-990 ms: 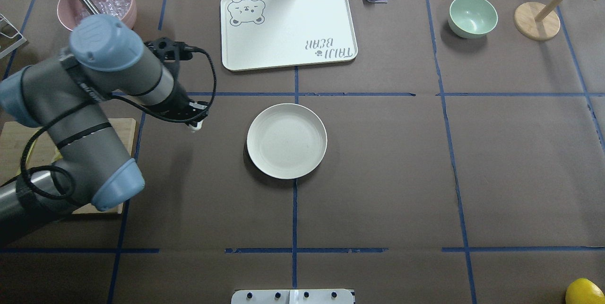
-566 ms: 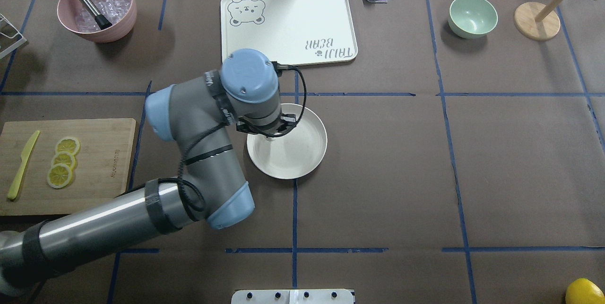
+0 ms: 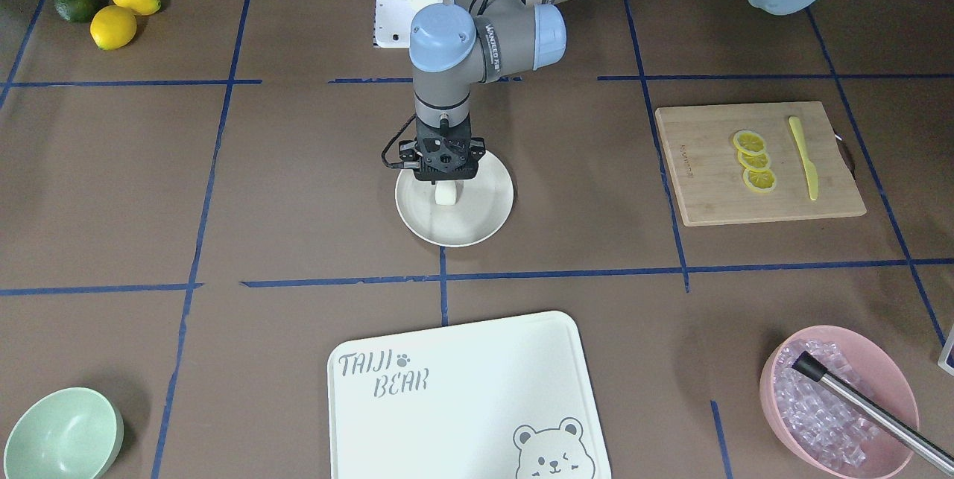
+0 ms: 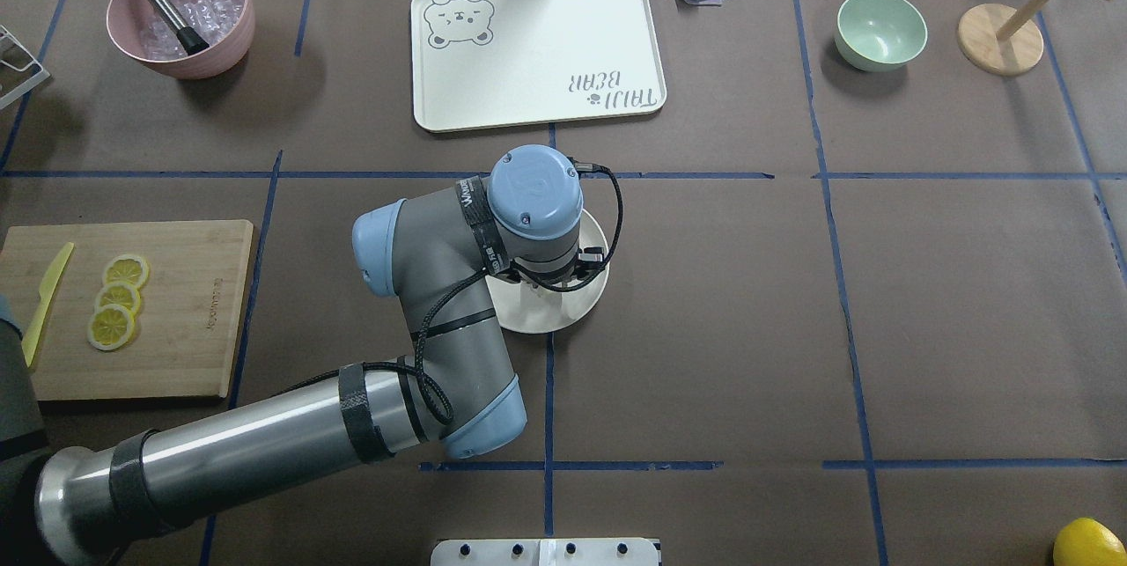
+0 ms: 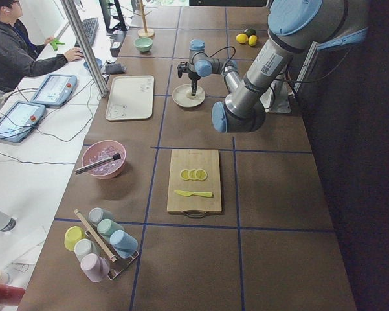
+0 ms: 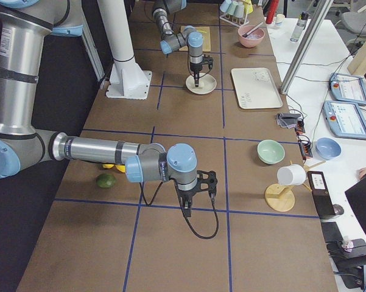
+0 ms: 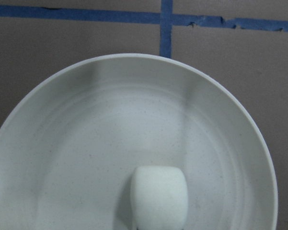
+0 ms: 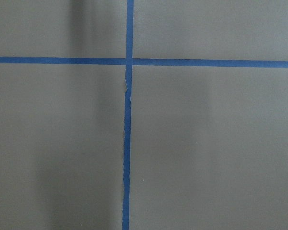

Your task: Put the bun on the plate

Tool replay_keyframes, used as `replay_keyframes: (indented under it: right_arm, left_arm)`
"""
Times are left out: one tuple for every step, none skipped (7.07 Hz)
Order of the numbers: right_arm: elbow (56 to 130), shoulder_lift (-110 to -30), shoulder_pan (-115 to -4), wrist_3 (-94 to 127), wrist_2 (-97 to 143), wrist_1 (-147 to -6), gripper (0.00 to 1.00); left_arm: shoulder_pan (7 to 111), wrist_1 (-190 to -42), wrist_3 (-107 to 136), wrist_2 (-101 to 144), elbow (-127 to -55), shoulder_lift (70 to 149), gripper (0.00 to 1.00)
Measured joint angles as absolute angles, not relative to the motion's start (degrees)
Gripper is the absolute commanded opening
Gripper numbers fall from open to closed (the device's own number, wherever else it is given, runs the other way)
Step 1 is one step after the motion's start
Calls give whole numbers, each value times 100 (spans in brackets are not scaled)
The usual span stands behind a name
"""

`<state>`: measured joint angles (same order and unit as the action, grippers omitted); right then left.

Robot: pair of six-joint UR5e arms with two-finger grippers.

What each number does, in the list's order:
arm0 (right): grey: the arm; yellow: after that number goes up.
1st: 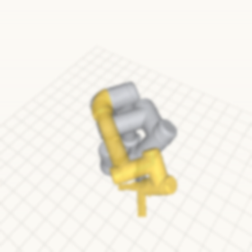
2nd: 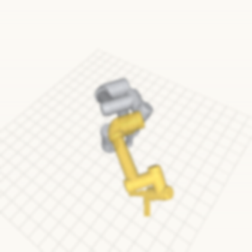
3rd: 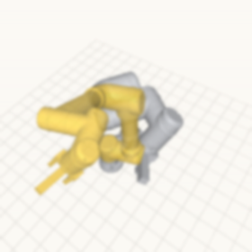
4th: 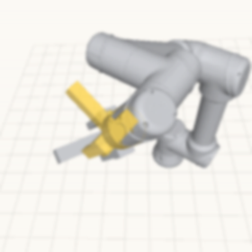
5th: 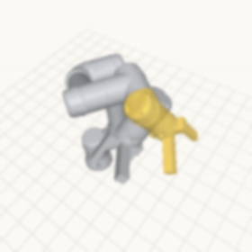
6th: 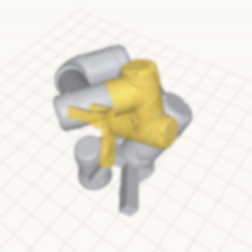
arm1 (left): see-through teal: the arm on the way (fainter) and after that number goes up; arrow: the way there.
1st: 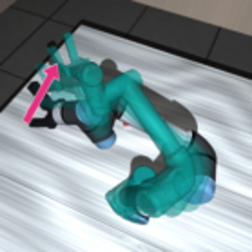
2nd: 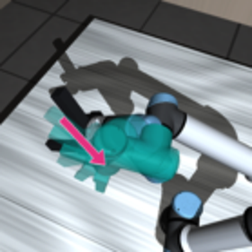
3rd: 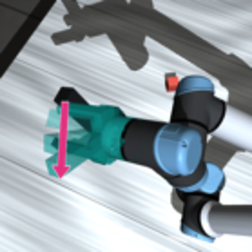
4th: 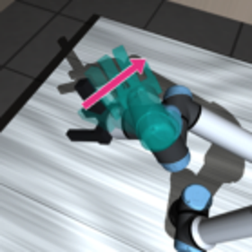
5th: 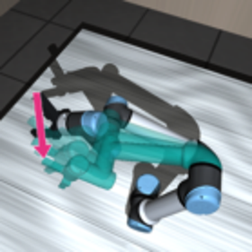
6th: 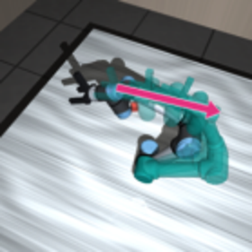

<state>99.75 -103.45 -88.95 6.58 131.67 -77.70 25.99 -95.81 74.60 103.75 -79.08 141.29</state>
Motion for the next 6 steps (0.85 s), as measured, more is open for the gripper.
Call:
replay_keyframes:
  right_arm:
    - [9976,-10345,-8891,657,13159,-7770,100]
    - [9976,-10343,-8885,653,13153,-7770,100]
    - [9976,-10339,-8881,651,13150,-7770,100]
    - [9976,-10332,-8875,651,13147,-7770,100]
    - [9976,-10313,-8868,650,13145,-7772,100]
    - [9976,-10288,-8864,650,13149,-7776,100]
  left_arm:
    - [2646,-9584,7439,10400,-7931,14127,100]
    - [2783,-9570,7314,10570,-7985,14119,100]
    - [3045,-9542,7046,10981,-8143,14009,100]
    - [3410,-9523,6644,11468,-8490,13668,100]
    - [3884,-9510,6037,11957,-8890,13152,100]
    - [4431,-9504,5319,12396,-9143,12647,100]
